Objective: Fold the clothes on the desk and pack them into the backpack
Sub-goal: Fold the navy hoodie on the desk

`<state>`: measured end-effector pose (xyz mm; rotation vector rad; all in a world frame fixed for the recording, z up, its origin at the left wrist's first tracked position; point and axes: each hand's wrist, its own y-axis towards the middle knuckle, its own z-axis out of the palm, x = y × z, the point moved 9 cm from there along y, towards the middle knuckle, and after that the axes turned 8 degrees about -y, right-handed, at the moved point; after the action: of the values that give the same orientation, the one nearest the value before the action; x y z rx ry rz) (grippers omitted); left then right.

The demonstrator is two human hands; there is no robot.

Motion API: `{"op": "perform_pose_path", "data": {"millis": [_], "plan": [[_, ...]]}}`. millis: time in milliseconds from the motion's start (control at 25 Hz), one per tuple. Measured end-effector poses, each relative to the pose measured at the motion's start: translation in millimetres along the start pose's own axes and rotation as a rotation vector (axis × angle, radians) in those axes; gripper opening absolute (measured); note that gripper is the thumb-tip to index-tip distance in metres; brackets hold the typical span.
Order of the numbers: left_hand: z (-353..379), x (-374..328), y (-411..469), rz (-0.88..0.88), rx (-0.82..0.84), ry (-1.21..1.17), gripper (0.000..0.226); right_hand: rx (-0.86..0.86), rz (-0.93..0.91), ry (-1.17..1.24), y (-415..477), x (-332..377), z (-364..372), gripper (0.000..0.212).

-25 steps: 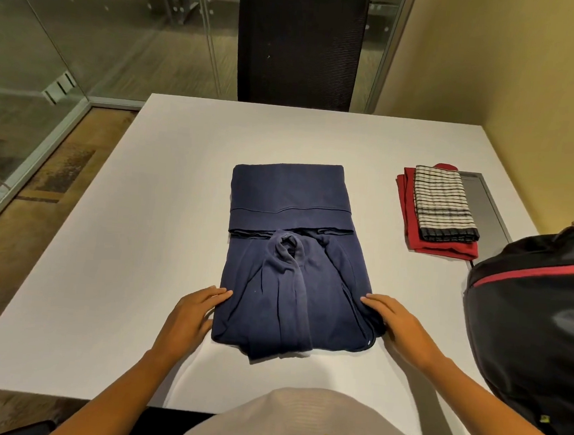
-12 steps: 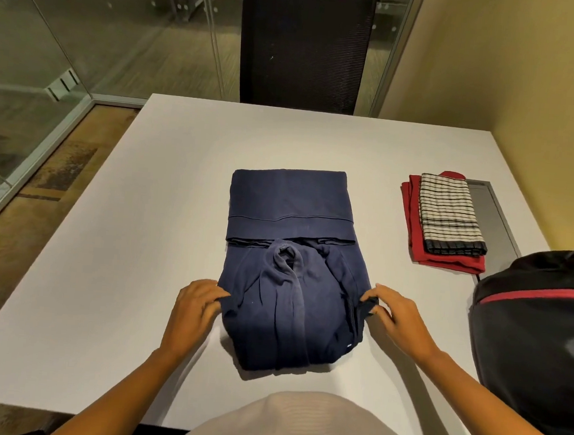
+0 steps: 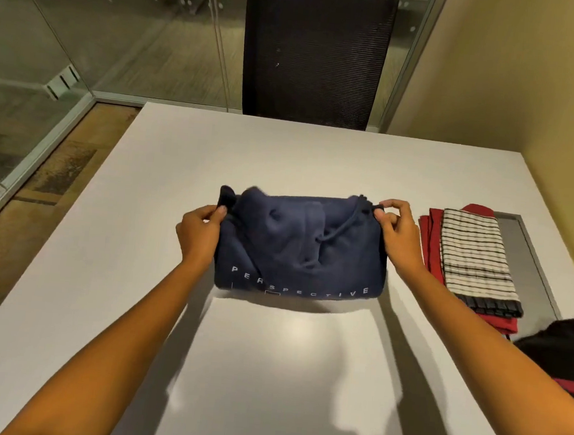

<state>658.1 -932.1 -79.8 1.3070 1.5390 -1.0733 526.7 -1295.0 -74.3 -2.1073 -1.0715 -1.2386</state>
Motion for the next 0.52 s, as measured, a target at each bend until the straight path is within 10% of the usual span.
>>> {"op": "perform_pose_path", "data": {"millis": [280, 520], "plan": [[20.6, 62.4, 69.7, -0.264, -0.077, 0.100, 0.046, 0.003, 0.484, -0.001, 65.0, -100.8, 43.8, 0.031], [21.0, 43.9, 46.2, -0.192, -0.099, 0.036, 0.020, -0.089, 0.537, -0.121, 34.0, -86.3, 30.9, 0.044]]}}
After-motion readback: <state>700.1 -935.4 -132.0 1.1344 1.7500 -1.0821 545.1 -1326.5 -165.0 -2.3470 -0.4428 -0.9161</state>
